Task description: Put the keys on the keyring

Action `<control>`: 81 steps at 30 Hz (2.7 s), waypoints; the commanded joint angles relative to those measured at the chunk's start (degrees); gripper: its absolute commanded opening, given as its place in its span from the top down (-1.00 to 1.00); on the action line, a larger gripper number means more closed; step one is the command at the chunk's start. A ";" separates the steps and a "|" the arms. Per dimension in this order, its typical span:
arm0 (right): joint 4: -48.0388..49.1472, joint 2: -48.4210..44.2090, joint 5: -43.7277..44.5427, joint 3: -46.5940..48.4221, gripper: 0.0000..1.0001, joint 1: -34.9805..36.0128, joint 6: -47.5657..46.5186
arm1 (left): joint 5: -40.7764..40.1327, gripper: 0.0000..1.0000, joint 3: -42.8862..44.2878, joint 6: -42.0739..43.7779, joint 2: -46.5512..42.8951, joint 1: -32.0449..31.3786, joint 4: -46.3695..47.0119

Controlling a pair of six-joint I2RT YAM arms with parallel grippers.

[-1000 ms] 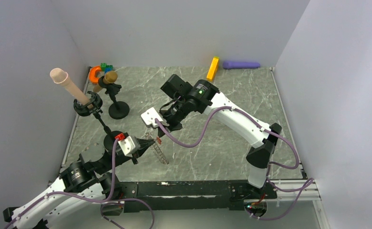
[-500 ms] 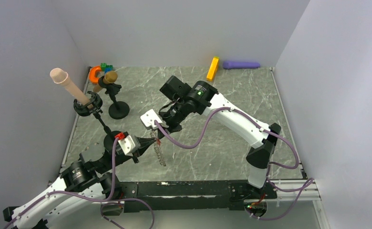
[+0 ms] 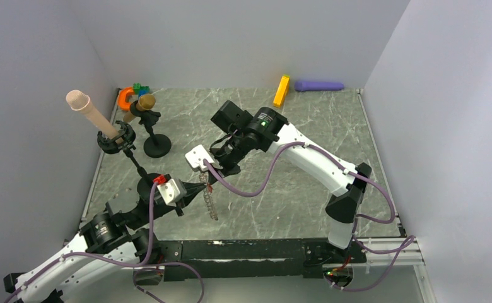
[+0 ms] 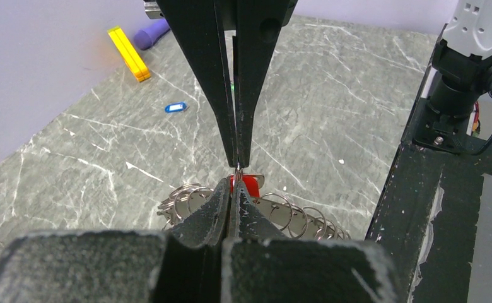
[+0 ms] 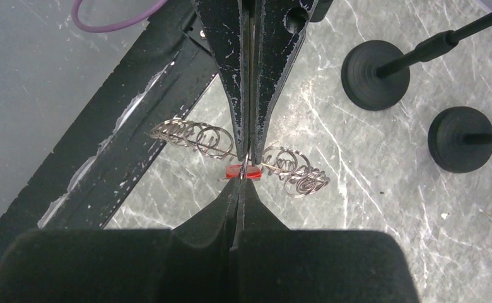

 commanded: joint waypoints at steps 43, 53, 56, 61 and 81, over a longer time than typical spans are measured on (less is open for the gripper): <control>3.77 0.06 -4.57 1.40 1.00 -1.25 6.75 | 1.30 1.00 4.71 1.31 2.56 0.24 -3.55; 2.20 0.15 -6.15 1.60 1.00 -1.52 5.17 | 1.38 1.00 4.89 1.23 2.06 0.18 -4.62; 2.07 0.12 -6.20 1.66 1.00 -1.54 5.17 | 1.48 1.00 5.02 1.29 2.03 0.19 -4.94; 2.25 0.04 -6.33 1.59 1.00 -1.53 5.32 | 1.40 1.00 5.07 1.30 2.36 0.23 -4.65; 2.98 0.21 -7.24 -0.09 1.00 -1.17 5.60 | 2.10 1.00 5.20 1.00 3.61 0.21 -2.08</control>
